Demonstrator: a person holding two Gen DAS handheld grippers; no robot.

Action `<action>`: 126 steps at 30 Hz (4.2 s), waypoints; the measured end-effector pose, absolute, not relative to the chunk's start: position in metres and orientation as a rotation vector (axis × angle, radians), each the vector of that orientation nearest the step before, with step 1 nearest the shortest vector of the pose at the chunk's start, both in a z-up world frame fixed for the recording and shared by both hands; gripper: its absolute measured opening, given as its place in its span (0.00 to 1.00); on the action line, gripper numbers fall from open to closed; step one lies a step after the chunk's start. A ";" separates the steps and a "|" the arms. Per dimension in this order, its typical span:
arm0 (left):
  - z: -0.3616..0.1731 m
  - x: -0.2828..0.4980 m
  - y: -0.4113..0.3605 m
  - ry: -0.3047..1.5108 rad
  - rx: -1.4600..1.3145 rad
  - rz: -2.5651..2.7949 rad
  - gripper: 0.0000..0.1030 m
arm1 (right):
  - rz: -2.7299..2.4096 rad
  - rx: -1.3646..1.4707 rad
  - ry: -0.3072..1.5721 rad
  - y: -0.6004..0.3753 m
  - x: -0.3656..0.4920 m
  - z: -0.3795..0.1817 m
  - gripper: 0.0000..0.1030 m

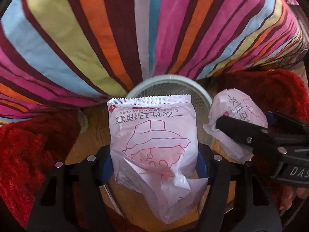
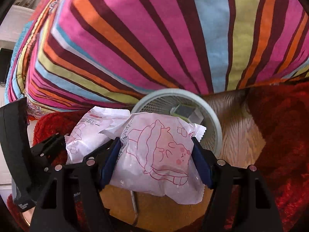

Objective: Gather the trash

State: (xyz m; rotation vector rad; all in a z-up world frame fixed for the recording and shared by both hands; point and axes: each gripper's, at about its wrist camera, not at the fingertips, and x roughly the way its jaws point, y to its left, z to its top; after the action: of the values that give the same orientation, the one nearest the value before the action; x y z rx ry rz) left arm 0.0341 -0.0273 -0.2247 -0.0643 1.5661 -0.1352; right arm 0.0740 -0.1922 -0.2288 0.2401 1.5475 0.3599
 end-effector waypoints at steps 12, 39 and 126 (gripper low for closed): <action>-0.277 0.035 -0.029 1.725 -0.061 -0.124 0.64 | 0.258 0.304 1.699 -0.197 0.084 -0.279 0.66; -0.342 0.037 -0.034 1.921 -0.103 -0.112 0.65 | 0.137 0.370 1.943 -0.201 0.085 -0.357 0.66; -0.136 0.034 0.007 1.291 -0.189 -0.015 0.84 | 0.255 0.166 1.277 -0.193 0.080 -0.157 0.93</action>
State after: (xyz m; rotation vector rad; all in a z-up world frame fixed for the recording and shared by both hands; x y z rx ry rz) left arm 0.0336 0.0069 -0.1365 -0.1886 1.2912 -0.0153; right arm 0.0797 -0.1927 -0.1569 0.1661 1.2773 0.2545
